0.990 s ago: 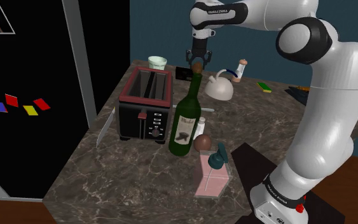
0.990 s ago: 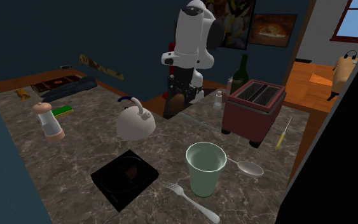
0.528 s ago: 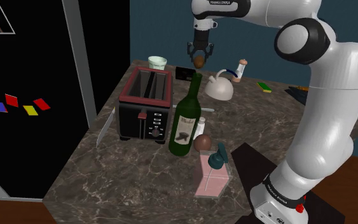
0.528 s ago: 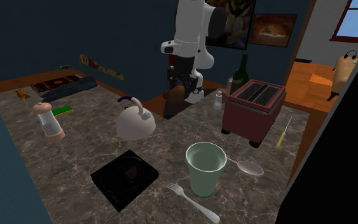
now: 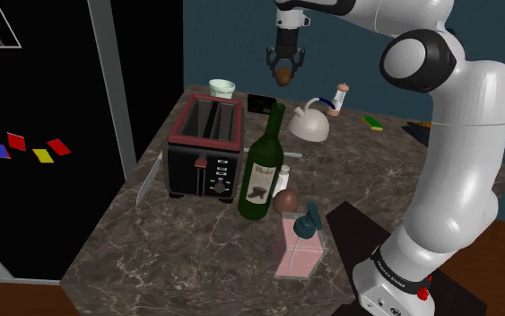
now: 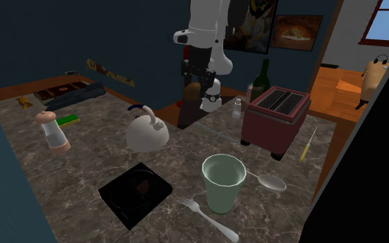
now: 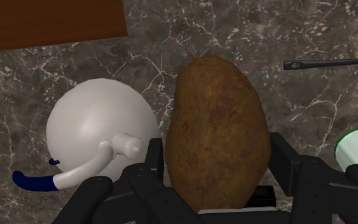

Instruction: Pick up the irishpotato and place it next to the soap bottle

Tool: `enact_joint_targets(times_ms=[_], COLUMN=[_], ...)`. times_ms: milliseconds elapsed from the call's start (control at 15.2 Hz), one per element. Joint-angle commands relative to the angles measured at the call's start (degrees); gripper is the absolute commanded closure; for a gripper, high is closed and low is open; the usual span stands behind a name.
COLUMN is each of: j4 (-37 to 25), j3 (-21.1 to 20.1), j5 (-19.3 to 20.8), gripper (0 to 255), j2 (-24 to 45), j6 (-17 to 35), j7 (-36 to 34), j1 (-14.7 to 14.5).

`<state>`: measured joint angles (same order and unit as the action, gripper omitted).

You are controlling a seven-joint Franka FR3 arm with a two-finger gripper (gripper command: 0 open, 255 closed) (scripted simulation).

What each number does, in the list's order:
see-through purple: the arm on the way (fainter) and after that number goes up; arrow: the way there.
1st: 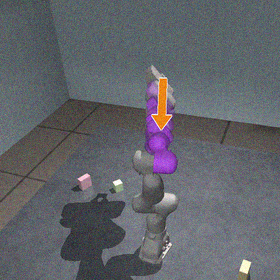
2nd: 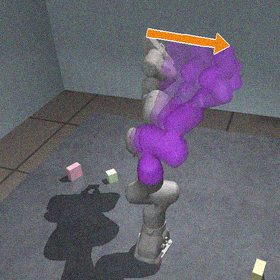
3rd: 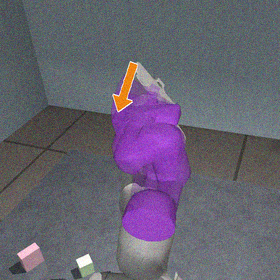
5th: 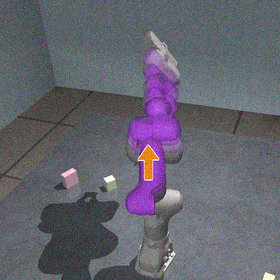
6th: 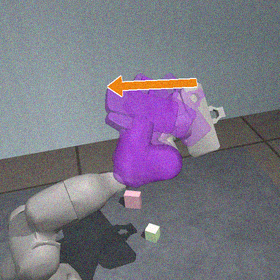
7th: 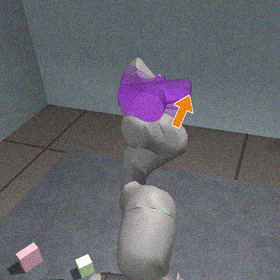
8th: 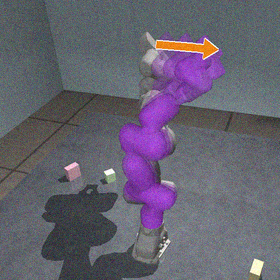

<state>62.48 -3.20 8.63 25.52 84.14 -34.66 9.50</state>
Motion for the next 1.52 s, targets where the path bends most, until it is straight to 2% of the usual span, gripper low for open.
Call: enact_joint_targets(times_ms=[0, 198, 396, 726, 1056, 1452], j4=[-2.46, -6.44, 5.6, 19.24, 28.94, 37.28], j3=[0.01, 0.06, -0.85, -2.66, -4.89, -8.12], j5=[0.05, 0.15, -0.2, -0.95, -2.06, -3.98], gripper=[255, 255, 255, 255, 255, 255], j2=[0.59, 1.87, -6.02, -15.75, -23.36, -30.62], j6=[-1.9, -4.57, -0.78, 2.56, 4.12, 4.67], j7=[0.17, 0.48, -2.52, -7.42, -12.44, -18.73], j1=[-0.14, -0.32, -1.67, -4.08, -6.58, -9.7])
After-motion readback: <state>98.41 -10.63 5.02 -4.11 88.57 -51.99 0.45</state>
